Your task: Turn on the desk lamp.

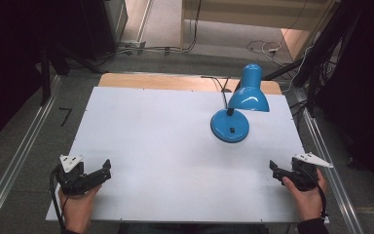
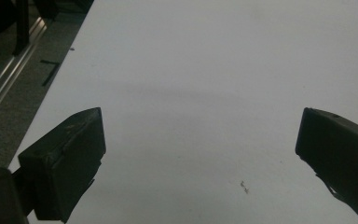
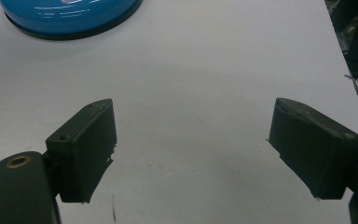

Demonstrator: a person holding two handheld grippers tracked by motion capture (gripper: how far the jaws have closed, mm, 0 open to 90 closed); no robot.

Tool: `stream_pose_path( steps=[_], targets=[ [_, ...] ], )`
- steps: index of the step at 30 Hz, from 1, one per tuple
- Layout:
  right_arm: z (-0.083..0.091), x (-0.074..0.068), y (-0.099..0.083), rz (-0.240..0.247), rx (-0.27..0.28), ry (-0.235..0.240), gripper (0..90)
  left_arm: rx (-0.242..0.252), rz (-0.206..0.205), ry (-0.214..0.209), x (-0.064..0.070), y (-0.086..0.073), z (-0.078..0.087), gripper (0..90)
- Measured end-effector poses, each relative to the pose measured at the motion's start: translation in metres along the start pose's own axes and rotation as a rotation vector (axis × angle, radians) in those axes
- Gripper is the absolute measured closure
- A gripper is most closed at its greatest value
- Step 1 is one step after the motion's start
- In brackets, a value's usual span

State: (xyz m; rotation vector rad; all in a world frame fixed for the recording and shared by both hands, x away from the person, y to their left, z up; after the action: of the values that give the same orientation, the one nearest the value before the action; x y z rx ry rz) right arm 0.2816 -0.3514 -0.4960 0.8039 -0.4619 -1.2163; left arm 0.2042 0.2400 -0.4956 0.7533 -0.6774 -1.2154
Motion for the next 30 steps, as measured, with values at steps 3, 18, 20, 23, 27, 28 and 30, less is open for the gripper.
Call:
stream_pose_path(
  steps=[3,18,20,23,27,28,30],
  targets=[
    [0.000,-0.001,0.002,-0.003,0.008,0.002,14.4,0.005,0.003,0.000,0.000,0.000,0.001,2.2],
    [-0.010,-0.010,0.012,0.009,0.005,0.040,14.6,0.001,0.000,-0.002,0.000,0.000,0.000,2.2],
    [-0.012,-0.012,0.014,0.014,0.007,0.045,14.6,0.001,-0.001,-0.001,0.000,0.000,0.000,2.2],
    [-0.014,-0.015,0.017,0.018,0.011,0.054,14.6,0.001,-0.001,-0.002,0.000,0.000,0.000,2.2],
    [-0.016,-0.016,0.019,0.019,0.009,0.059,14.7,0.002,0.000,-0.002,0.000,0.000,0.000,2.2],
    [-0.017,-0.016,0.019,0.022,0.010,0.058,14.8,0.001,0.000,-0.002,0.000,0.000,0.000,2.2],
    [-0.018,-0.015,0.019,0.015,0.007,0.059,14.8,0.002,-0.001,-0.002,0.000,0.000,0.000,2.2]
  ],
)
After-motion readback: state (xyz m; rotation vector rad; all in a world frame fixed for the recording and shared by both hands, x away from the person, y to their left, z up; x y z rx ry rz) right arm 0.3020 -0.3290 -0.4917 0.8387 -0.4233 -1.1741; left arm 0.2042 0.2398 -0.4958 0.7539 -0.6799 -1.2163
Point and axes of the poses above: each handheld gripper's, and its own axes: z roughly backward along the jaws, y roughly out of its top, x roughly to its right, the point moved 1 cm from there along -z, roughly forward along the jaws, and after that the axes turned 8 degrees about y, right-handed, at the moved point
